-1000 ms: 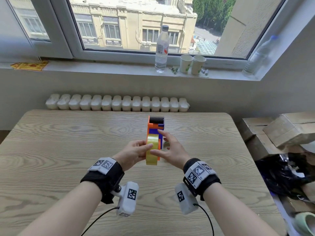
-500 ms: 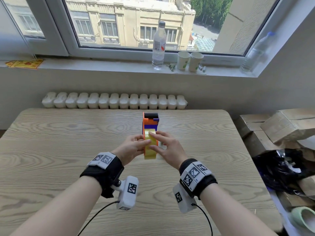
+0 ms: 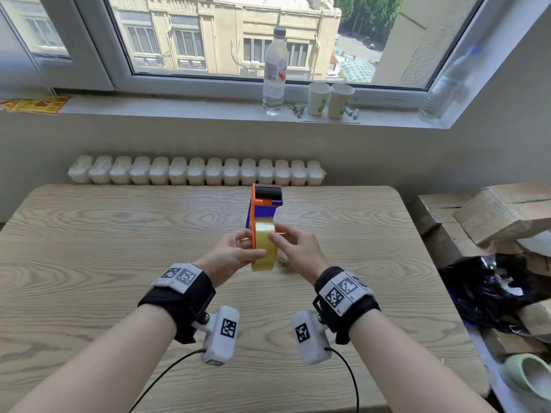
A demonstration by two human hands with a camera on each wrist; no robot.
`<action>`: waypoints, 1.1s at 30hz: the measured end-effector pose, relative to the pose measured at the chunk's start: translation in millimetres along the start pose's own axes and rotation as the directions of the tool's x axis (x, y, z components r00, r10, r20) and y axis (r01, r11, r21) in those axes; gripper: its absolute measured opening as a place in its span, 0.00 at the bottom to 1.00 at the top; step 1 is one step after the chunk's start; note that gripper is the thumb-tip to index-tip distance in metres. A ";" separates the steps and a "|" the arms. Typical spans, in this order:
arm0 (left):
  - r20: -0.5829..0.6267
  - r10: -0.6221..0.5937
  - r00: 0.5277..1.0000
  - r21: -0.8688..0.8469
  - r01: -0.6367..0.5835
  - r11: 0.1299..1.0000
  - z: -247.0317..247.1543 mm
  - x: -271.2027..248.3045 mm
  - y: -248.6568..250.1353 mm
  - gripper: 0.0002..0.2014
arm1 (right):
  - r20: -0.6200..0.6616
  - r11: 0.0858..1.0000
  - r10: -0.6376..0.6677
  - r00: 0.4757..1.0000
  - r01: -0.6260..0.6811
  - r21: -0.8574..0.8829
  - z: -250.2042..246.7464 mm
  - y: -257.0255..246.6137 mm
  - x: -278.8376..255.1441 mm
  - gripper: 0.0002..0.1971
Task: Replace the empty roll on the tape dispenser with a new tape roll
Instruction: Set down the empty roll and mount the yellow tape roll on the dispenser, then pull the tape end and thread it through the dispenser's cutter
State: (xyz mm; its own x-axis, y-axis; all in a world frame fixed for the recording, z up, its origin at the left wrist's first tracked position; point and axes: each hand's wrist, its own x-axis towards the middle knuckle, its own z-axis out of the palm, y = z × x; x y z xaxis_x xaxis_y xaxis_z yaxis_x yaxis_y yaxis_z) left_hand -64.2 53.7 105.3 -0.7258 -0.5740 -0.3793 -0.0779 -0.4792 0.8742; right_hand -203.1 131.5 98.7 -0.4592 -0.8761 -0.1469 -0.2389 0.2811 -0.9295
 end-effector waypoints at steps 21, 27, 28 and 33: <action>-0.058 -0.014 0.998 0.107 0.020 0.994 -0.5 1.7 5.1 0.23 | 0.158 0.915 0.103 0.982 -0.156 0.373 -0.7 -14.5 4.0 0.18; -0.107 -0.017 0.994 0.121 0.030 0.992 -1.5 1.3 5.6 0.24 | -0.003 0.979 0.012 1.000 -0.012 0.203 5.5 -11.5 5.6 0.19; -0.107 -0.017 0.994 0.123 0.030 0.992 -1.8 1.6 6.0 0.23 | -0.021 0.984 -0.006 1.000 0.010 0.178 5.0 -12.2 5.2 0.19; -0.078 0.015 0.997 0.159 -0.003 0.987 -4.2 2.0 5.8 0.18 | -0.062 0.999 -0.041 0.997 0.041 0.014 6.6 -16.8 9.3 0.21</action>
State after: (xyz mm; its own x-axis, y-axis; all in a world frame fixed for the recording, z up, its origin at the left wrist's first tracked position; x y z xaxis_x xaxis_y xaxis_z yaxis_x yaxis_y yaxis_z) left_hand -63.3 47.0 108.4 -0.6716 -0.6311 -0.3883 -0.1834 -0.3661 0.9123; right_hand -197.7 116.0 110.8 -0.5013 -0.8608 -0.0879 -0.2455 0.2388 -0.9395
